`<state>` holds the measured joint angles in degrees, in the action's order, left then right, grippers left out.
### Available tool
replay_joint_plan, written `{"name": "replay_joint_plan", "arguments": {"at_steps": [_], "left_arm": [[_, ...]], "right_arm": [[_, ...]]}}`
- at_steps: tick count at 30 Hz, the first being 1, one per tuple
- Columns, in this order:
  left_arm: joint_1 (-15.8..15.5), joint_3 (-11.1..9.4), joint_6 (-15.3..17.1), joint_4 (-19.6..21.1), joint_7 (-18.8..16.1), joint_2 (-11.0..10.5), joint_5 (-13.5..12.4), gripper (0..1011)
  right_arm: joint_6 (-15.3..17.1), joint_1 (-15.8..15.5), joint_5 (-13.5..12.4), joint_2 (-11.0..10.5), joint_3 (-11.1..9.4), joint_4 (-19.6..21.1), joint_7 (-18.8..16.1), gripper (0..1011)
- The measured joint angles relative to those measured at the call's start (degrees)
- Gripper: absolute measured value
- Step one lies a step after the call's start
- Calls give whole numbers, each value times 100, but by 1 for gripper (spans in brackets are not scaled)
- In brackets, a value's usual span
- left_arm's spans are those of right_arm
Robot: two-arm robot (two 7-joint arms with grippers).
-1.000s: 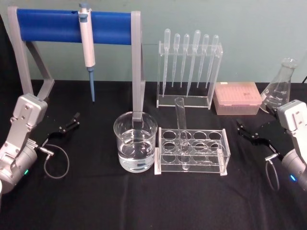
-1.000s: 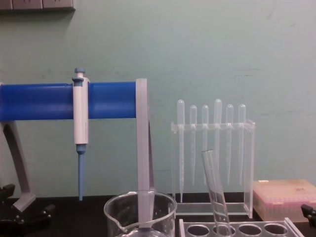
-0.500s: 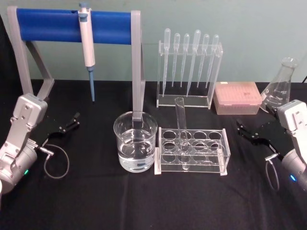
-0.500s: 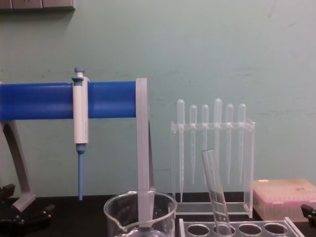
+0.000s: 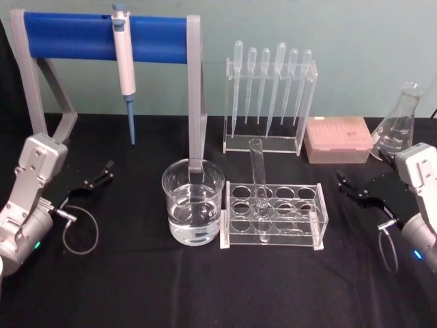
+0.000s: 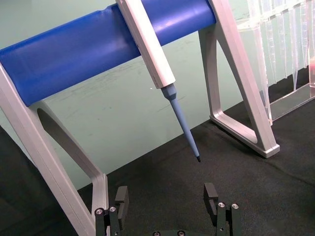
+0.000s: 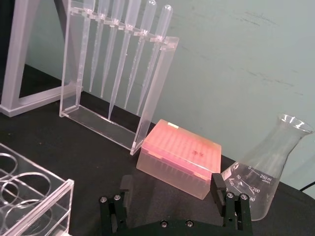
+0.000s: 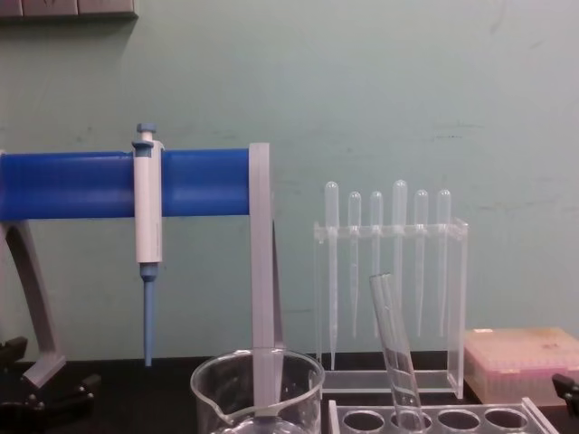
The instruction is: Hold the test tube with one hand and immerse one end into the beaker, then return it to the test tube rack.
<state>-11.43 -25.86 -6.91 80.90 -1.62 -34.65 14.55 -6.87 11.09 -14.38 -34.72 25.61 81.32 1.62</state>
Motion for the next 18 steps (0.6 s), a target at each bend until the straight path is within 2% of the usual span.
{"name": "replay_joint_plan", "arguments": {"at_steps": [7, 14, 15, 18], "left_arm": [[0, 0, 0, 0, 0, 0, 0, 1000], [0, 0, 0, 0, 0, 0, 0, 1000], [0, 0, 0, 0, 0, 0, 0, 1000], [0, 0, 0, 0, 0, 0, 0, 1000]], "right_arm": [[-15, -388, 110, -164, -186, 415, 80, 1002], [-8, -1177, 53, -518, -479, 1308, 142, 1002], [3, -1365, 10, -600, -538, 1529, 137, 1002], [6, -1671, -100, -732, -631, 1918, 43, 1003]]}}
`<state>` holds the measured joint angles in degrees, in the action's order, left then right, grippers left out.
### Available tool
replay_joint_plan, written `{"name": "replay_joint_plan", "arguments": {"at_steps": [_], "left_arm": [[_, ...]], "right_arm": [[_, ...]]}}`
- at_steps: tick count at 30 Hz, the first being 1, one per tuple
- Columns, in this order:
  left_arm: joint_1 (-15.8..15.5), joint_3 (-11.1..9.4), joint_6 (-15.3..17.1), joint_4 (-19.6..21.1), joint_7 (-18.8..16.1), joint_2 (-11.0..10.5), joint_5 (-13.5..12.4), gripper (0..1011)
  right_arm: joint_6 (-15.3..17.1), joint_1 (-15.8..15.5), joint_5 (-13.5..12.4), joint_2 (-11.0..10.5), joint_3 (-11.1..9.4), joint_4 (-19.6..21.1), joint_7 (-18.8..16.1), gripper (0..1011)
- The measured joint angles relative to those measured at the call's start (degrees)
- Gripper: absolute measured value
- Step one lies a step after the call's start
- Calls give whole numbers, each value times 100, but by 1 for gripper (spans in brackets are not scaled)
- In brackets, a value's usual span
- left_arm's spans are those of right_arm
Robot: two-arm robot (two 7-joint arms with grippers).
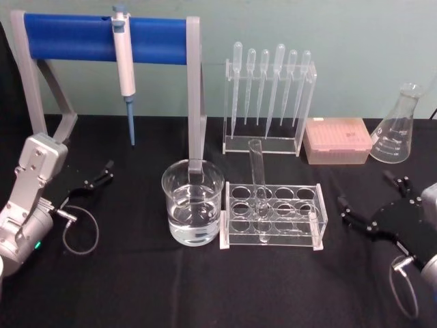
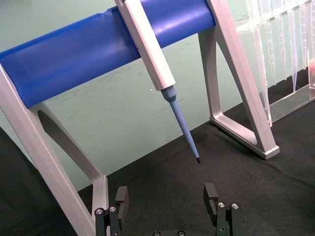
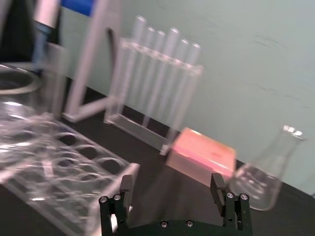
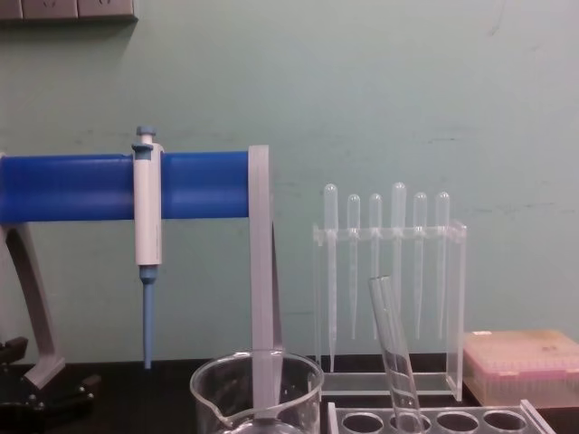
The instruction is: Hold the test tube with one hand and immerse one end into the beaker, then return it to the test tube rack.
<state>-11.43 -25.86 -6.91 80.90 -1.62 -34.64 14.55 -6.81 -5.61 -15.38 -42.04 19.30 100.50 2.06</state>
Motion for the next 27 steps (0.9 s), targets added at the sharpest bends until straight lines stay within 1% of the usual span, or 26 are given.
{"name": "replay_joint_plan", "arguments": {"at_steps": [2, 4, 6, 7, 8, 10, 13, 14, 16, 19, 20, 21, 25, 26, 27], "left_arm": [[0, 0, 0, 0, 0, 0, 0, 1000], [0, 0, 0, 0, 0, 0, 0, 1000], [0, 0, 0, 0, 0, 0, 0, 1000], [0, 0, 0, 0, 0, 0, 0, 1000], [0, 0, 0, 0, 0, 0, 0, 1000], [0, 0, 0, 0, 0, 0, 0, 1000], [0, 0, 0, 0, 0, 0, 0, 1000], [0, 0, 0, 0, 0, 0, 0, 1000], [0, 0, 0, 0, 0, 0, 0, 1000], [0, 0, 0, 0, 0, 0, 0, 1000], [0, 0, 0, 0, 0, 0, 0, 1000], [0, 0, 0, 0, 0, 0, 0, 1000], [0, 0, 0, 0, 0, 0, 0, 1000], [0, 0, 0, 0, 0, 0, 0, 1000], [0, 0, 0, 0, 0, 0, 0, 1000]], "right_arm": [[-9, -125, -95, -45, -21, 200, -149, 1002], [-18, -149, -156, -50, -3, 294, -286, 1002], [-22, -134, -212, -31, 40, 350, -444, 1002], [-21, -69, -269, 22, 101, 365, -599, 1002], [-18, -30, -293, 53, 131, 367, -677, 1002], [20, 128, -365, 180, 247, 337, -920, 1002], [73, 319, -407, 328, 365, 260, -1128, 1002], [115, 454, -422, 437, 439, 200, -1252, 1002], [157, 582, -436, 550, 499, 122, -1348, 1002], [245, 884, -466, 826, 619, -109, -1560, 1002], [245, 884, -466, 826, 619, -109, -1560, 1002], [287, 1001, -487, 941, 657, -218, -1634, 1002], [409, 1299, -522, 1224, 717, -524, -1801, 1002], [409, 1299, -522, 1224, 717, -524, -1801, 1002], [445, 1380, -543, 1308, 724, -627, -1856, 1002]]}}
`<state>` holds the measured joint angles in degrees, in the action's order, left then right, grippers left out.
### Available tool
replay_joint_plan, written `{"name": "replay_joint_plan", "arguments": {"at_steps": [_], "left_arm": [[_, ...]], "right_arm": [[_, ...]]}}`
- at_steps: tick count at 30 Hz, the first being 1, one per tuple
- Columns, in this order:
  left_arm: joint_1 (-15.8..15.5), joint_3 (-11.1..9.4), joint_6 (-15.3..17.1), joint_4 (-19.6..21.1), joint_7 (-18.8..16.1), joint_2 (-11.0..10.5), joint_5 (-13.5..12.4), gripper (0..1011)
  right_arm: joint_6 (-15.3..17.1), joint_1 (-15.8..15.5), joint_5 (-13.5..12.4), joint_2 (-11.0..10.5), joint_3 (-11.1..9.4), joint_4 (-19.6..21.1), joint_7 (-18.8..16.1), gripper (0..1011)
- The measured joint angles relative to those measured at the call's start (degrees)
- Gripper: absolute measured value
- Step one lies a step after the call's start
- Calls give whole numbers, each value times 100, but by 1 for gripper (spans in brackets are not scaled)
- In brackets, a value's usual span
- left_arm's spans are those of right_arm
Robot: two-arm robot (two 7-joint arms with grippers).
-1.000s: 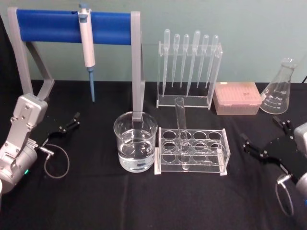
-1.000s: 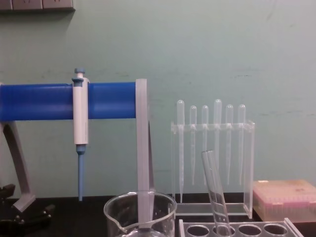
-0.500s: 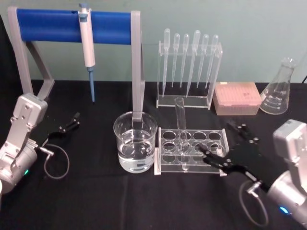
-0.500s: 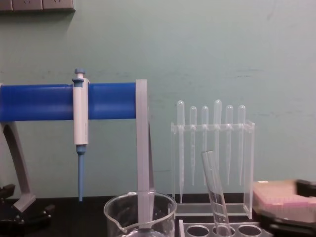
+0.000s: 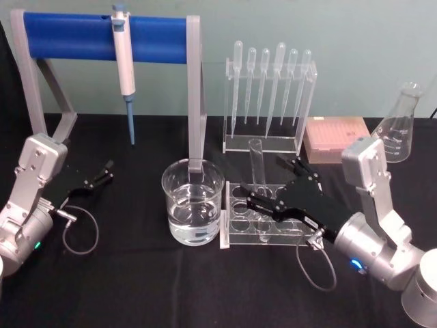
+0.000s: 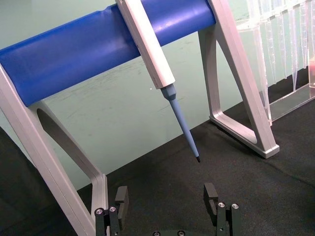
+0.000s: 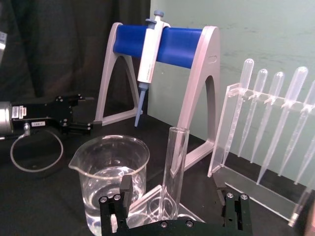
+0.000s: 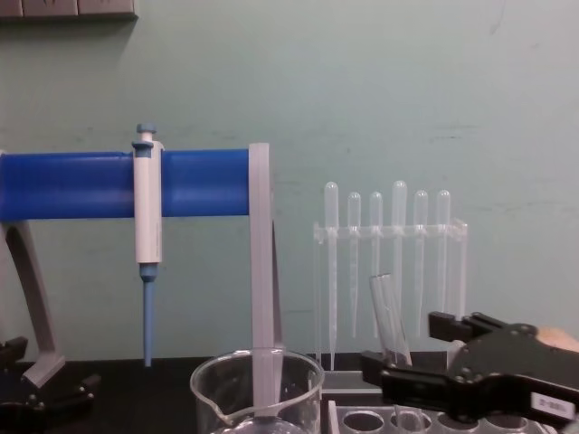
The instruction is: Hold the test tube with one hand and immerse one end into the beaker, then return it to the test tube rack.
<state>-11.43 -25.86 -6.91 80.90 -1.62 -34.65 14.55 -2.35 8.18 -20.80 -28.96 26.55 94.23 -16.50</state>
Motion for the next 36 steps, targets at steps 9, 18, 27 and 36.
{"name": "replay_joint_plan", "arguments": {"at_steps": [9, 18, 27, 36], "left_arm": [[0, 0, 0, 0, 0, 0, 0, 1000], [0, 0, 0, 0, 0, 0, 0, 1000], [0, 0, 0, 0, 0, 0, 0, 1000], [0, 0, 0, 0, 0, 0, 0, 1000]], "right_arm": [[151, 207, -28, 300, -7, -306, -196, 931], [305, 198, 158, 411, -66, -325, -211, 711], [349, 144, 283, 516, -174, -353, -264, 390], [367, 87, 370, 581, -296, -303, -331, 233]]}}
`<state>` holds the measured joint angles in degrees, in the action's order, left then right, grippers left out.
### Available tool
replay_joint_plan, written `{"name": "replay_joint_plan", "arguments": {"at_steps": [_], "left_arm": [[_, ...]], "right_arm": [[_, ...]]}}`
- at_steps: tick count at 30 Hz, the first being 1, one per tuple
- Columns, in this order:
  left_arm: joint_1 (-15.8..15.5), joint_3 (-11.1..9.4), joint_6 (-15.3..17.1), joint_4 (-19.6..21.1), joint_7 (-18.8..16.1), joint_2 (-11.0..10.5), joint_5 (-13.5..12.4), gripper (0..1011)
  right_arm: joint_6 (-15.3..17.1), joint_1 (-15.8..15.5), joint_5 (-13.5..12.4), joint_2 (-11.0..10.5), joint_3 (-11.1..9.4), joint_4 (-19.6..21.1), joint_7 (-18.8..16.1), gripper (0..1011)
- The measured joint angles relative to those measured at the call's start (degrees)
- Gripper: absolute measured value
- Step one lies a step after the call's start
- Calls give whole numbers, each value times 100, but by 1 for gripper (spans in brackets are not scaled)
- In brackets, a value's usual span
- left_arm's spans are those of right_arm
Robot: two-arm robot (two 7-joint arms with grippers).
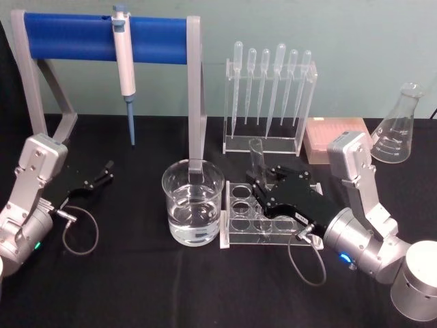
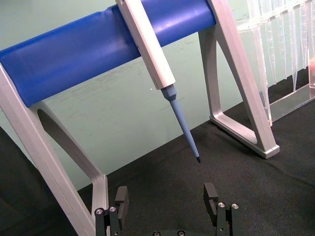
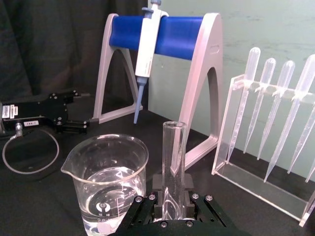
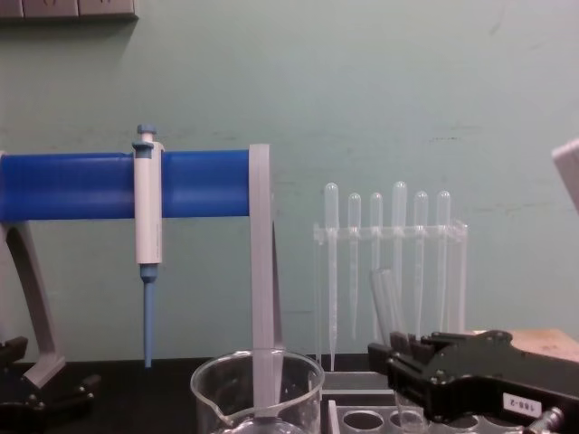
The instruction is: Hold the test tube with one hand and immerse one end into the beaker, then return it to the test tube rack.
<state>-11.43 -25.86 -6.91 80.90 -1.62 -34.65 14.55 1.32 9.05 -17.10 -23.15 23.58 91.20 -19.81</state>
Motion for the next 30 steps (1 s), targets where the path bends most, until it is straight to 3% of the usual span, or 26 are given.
{"name": "replay_joint_plan", "arguments": {"at_steps": [6, 17, 30], "left_arm": [[0, 0, 0, 0, 0, 0, 0, 1000], [0, 0, 0, 0, 0, 0, 0, 1000], [0, 0, 0, 0, 0, 0, 0, 1000]], "right_arm": [[-57, -105, -11, 38, -187, 191, -31, 233], [-227, -325, -251, 55, -614, 891, -37, 234], [-102, -335, -262, 16, -658, 1192, -36, 233]]}}
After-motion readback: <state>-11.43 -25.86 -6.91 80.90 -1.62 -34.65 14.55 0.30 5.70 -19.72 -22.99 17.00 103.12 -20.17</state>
